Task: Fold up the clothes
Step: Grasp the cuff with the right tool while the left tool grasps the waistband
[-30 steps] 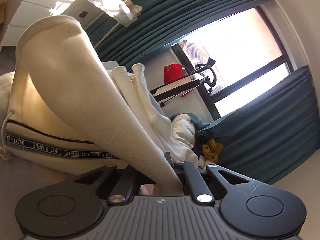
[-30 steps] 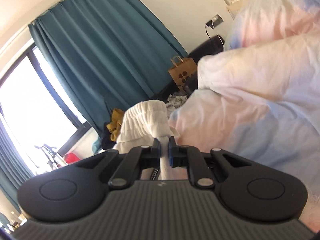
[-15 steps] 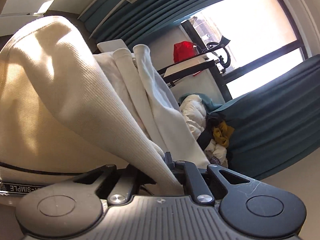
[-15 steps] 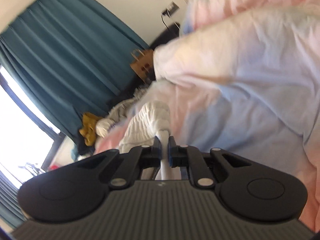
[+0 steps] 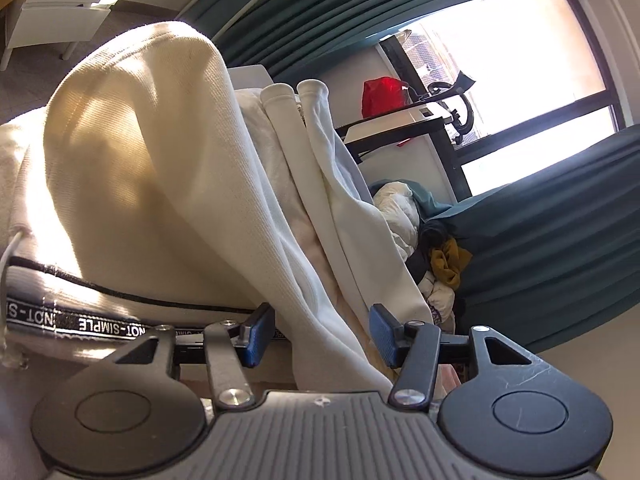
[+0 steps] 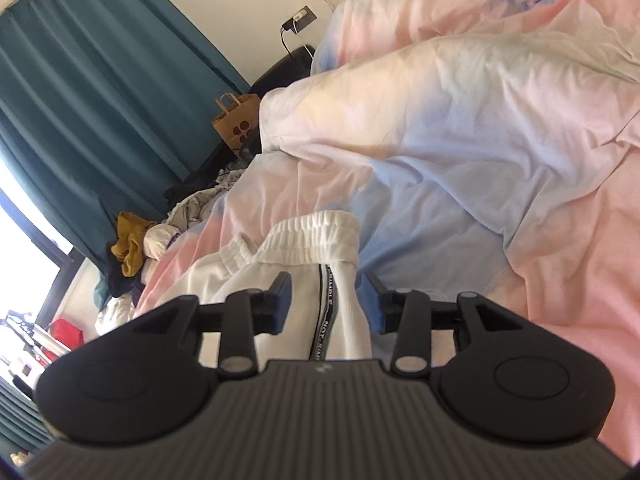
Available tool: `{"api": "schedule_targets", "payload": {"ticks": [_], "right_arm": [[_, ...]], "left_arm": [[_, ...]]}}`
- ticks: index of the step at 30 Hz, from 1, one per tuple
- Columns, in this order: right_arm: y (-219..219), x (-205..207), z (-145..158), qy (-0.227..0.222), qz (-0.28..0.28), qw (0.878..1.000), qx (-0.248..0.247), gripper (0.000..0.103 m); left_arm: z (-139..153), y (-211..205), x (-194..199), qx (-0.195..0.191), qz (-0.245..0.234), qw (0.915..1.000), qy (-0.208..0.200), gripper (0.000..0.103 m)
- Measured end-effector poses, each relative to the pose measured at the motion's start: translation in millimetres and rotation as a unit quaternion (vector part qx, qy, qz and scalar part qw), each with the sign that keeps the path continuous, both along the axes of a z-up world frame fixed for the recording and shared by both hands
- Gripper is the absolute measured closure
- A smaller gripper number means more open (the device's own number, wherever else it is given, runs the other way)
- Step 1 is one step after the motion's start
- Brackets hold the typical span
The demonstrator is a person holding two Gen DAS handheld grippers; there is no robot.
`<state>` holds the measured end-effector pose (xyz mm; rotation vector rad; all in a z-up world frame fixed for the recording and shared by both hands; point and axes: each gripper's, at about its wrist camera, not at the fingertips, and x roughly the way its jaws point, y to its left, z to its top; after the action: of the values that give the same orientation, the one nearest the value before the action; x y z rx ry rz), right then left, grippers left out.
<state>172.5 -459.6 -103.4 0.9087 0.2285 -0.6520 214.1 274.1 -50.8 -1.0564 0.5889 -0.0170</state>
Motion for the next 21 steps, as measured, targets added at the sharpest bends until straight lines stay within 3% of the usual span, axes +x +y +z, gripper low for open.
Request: {"api": "schedule_targets", "payload": {"ticks": [2,5,9,13,17,21], "right_arm": [[10.8,-5.5,8.8,-0.002,0.025,1.000,-0.002,0.060],[34.7,4.4,12.6,0.007,0.116,0.993,0.029,0.060],[70.9,24.0,-9.0,0.039,0.209,0.973,0.089,0.060],[106.8,43.6,-37.0,0.072,0.285,0.944,0.149,0.060],[115.0,55.5,-48.1,0.065,0.291,0.941,0.157,0.060],[121.4,69.5,-57.4,0.060,0.295,0.941,0.154,0.060]], "left_arm": [[5.5,-2.7,-18.8,-0.011,-0.001,0.9999,0.005,0.043],[4.2,-11.7,-38.6,-0.026,-0.011,0.9992,0.029,0.043],[-15.5,-26.9,-48.4,-0.050,-0.032,0.9964,0.061,0.045],[-39.3,-41.6,-38.3,-0.047,-0.035,0.9950,0.082,0.050],[-59.3,-46.4,-22.9,-0.050,-0.037,0.9933,0.097,0.061],[-71.3,-47.0,-6.4,-0.051,-0.026,0.9930,0.104,0.064]]}}
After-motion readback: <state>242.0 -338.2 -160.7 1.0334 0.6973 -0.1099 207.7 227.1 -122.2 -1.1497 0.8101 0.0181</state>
